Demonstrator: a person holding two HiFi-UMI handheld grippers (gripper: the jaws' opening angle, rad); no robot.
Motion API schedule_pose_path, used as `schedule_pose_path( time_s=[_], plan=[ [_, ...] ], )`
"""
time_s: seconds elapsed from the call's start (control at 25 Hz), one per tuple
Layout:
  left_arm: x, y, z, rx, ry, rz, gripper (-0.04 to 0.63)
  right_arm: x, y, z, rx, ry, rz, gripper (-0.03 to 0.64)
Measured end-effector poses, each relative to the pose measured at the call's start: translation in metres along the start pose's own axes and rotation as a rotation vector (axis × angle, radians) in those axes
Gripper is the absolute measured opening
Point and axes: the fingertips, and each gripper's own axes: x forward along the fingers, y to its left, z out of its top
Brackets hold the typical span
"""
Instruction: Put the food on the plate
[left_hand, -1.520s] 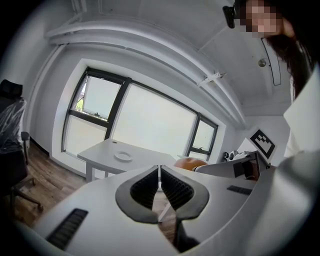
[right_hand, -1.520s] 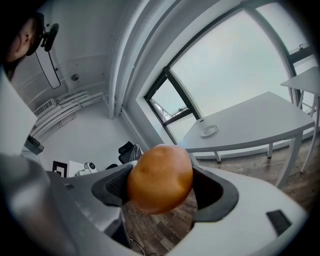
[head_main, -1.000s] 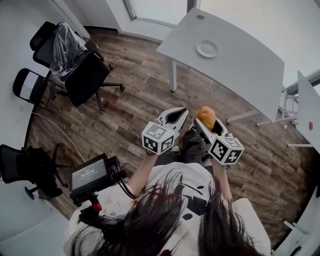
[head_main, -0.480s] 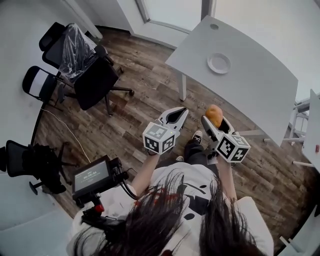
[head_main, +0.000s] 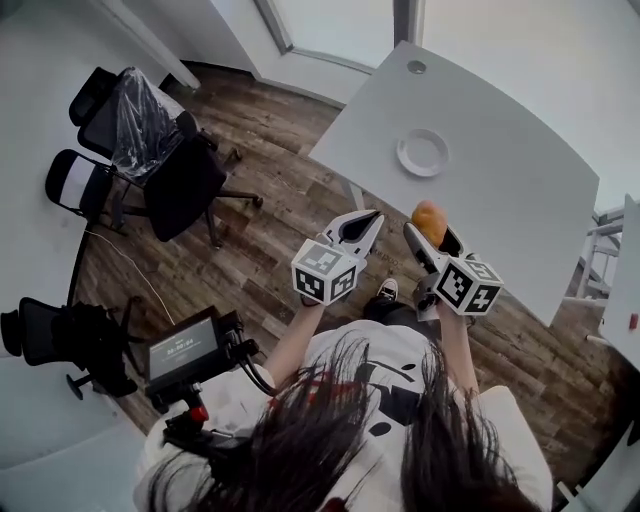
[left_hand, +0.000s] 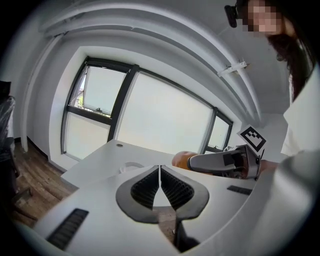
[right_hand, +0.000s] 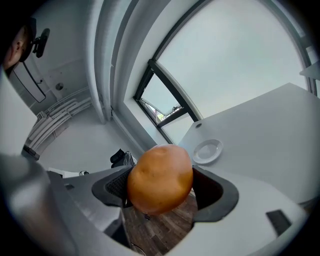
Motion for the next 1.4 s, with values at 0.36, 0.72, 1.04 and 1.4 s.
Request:
schedule_pose_path(
  time_s=[0.36, 0.72, 1.04, 1.4],
  plan=[
    [0.05, 0.008, 0.007, 0.016, 0.043, -0.01, 0.006, 0.027, -0.033, 0.019, 0.033, 0.022, 0.01, 0.38],
    [0.076, 0.029, 0.01, 0.006, 0.095, -0.029, 0.006, 0.048, -0.059, 0.03, 0.084, 0.025, -0.033, 0.38],
    [0.125, 0.071, 0.032, 0.025, 0.119, -0.098, 0.006, 0.09, -0.092, 0.052, 0.113, 0.011, -0.133, 0.38],
    [0.189, 0.139, 0.063, 0.043, 0.178, -0.182, 0.006, 0.178, -0.128, 0.082, 0.078, 0.06, -0.238, 0.38]
  ],
)
